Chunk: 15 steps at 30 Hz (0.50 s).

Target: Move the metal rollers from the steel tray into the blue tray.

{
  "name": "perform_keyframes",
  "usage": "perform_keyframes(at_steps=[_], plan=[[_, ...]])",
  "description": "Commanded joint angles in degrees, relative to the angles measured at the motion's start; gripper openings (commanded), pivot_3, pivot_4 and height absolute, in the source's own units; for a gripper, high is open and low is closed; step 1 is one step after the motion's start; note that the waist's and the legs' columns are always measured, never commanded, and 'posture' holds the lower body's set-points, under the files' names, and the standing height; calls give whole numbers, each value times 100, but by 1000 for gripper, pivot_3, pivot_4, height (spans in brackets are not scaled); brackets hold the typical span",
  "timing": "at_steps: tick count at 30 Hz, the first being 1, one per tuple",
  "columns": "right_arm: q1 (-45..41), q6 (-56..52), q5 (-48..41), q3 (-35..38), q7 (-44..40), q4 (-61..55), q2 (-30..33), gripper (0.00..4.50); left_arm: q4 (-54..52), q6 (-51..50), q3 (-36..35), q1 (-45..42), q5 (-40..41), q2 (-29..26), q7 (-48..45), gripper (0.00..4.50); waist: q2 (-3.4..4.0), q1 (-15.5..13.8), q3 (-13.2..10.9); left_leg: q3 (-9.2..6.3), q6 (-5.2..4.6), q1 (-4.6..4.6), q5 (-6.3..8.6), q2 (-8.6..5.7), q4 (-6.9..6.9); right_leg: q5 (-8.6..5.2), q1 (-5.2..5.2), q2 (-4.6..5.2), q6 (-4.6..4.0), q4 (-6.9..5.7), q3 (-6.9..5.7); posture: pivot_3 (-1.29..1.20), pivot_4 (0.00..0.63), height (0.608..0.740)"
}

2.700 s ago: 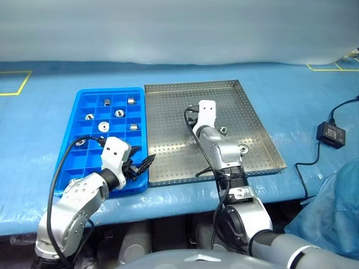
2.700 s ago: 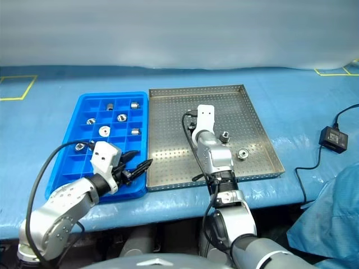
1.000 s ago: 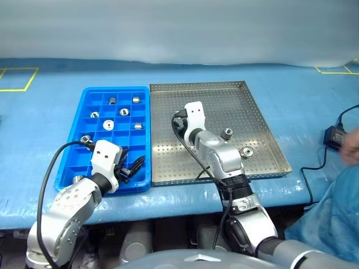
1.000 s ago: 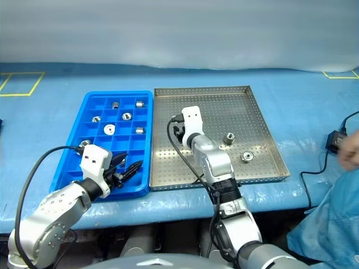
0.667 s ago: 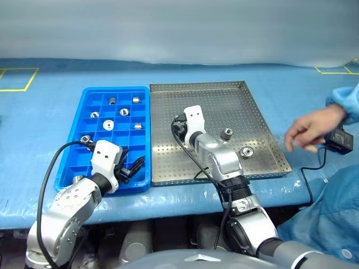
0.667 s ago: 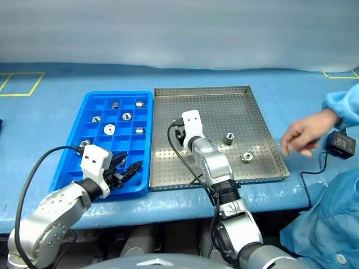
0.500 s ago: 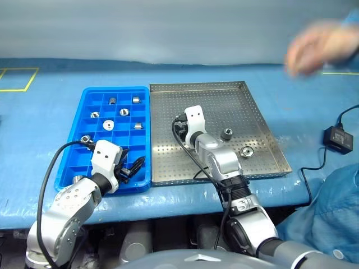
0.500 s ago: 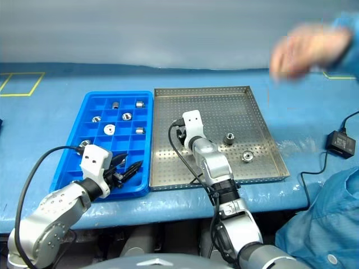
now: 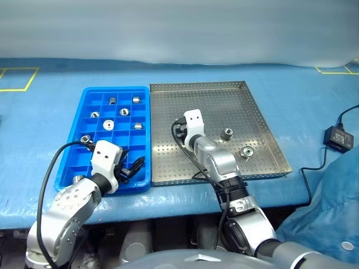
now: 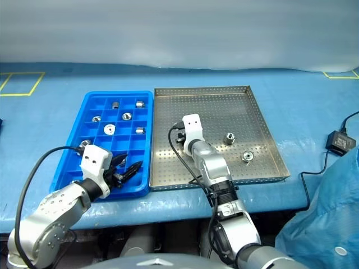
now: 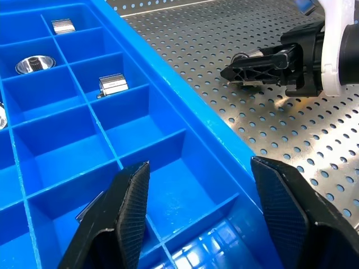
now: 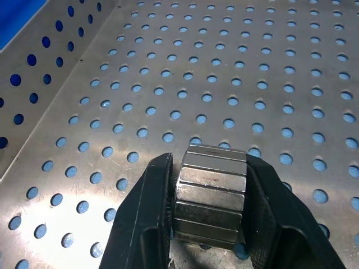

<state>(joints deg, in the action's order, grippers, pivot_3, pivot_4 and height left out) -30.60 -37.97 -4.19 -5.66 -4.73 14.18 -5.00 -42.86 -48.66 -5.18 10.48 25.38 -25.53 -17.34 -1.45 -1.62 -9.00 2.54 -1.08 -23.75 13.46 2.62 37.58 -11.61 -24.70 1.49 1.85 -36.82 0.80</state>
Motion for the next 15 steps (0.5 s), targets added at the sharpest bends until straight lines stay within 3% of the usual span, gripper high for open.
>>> perform_keyframes(at_steps=[1, 7, 15], plan=[[-133, 66, -272, 11, -258, -693, -122, 1288, -390, -10, -154, 111, 75, -1, 63, 3130, 2, 2, -2, 0, 0, -2, 0, 0, 0, 0, -2, 0, 0, 0, 0, 200, 150, 740], [-514, -235, -832, -327, -1156, -1328, -242, 1288, -723, -34, -436, 531, 35, 108, 297, 3130, 4, -10, -4, -1, 0, -2, 0, 4, -8, -1, -6, -1, -2, 0, -3, 252, 150, 740], [-1110, 403, -785, -701, -1552, 54, -629, 1288, -1025, 78, -832, 1118, -10, 301, 526, 3130, 3, -230, -5, -16, 5, -1, -1, 4, -10, -11, 0, 8, -15, 2, -18, 337, 150, 740]])
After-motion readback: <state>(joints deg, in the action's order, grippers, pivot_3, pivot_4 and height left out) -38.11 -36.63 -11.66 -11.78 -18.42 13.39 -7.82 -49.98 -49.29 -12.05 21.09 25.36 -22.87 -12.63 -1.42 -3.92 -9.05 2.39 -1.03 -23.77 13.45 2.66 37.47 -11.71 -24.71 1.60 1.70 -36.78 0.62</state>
